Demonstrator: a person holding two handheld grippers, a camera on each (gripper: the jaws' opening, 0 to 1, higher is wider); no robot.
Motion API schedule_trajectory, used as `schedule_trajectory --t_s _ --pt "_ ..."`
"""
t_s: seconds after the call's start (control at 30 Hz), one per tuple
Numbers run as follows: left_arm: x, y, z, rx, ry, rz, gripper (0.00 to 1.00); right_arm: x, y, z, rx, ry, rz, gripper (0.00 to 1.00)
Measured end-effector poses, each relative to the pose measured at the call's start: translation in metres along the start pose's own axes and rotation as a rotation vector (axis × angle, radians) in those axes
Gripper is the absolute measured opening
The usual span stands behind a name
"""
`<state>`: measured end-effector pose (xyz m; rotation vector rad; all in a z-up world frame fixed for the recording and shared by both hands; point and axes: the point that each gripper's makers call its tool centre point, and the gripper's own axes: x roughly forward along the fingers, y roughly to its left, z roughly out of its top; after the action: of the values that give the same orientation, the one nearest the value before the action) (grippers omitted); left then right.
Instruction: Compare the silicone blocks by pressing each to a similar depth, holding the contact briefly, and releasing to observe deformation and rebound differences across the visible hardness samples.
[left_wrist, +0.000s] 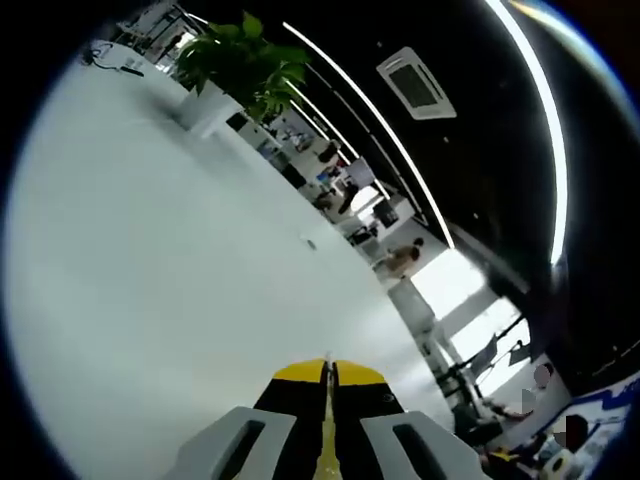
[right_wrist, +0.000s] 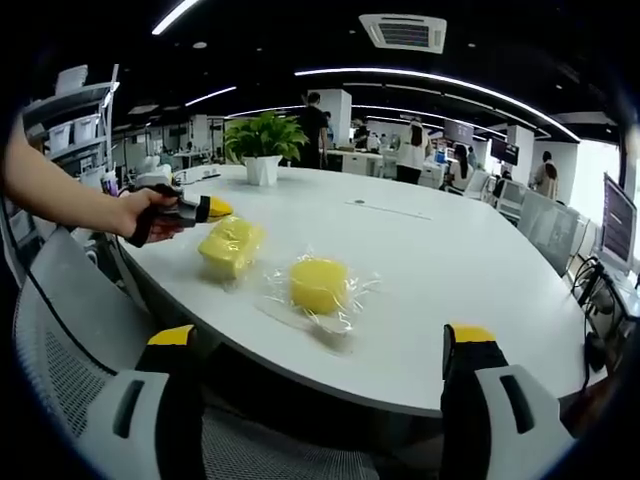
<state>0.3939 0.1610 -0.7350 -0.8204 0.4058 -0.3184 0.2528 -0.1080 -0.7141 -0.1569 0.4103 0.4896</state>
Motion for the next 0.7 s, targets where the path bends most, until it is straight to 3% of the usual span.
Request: schedule_trajectory --t_s 0.1,0.2,0.33,0.5,0.7 --pt "-0.001 0.006 -0.001 0.012 -0.002 0.018 0.01 0.0 0.001 -0.001 -0.001 0.003 0.001 0.95" --pt "-0.001 0.017 -0.005 0.133 0.031 0.057 0.01 0.0 0.002 -0.002 -0.002 0.011 0.008 0.96" --pt "0.0 0.021 -0.006 0.118 0.033 0.073 0.03 0.001 0.002 -0.002 0.007 0.015 0.013 0.96" --pt "0.0 0.028 -0.014 0.252 0.083 0.115 0.17 0.001 -0.001 -0.001 -0.005 0.004 -0.005 0.96" --pt "0.002 0.023 -0.009 0.26 0.059 0.113 0.28 0.001 -0.001 -0.002 -0.019 0.007 -0.006 0.96"
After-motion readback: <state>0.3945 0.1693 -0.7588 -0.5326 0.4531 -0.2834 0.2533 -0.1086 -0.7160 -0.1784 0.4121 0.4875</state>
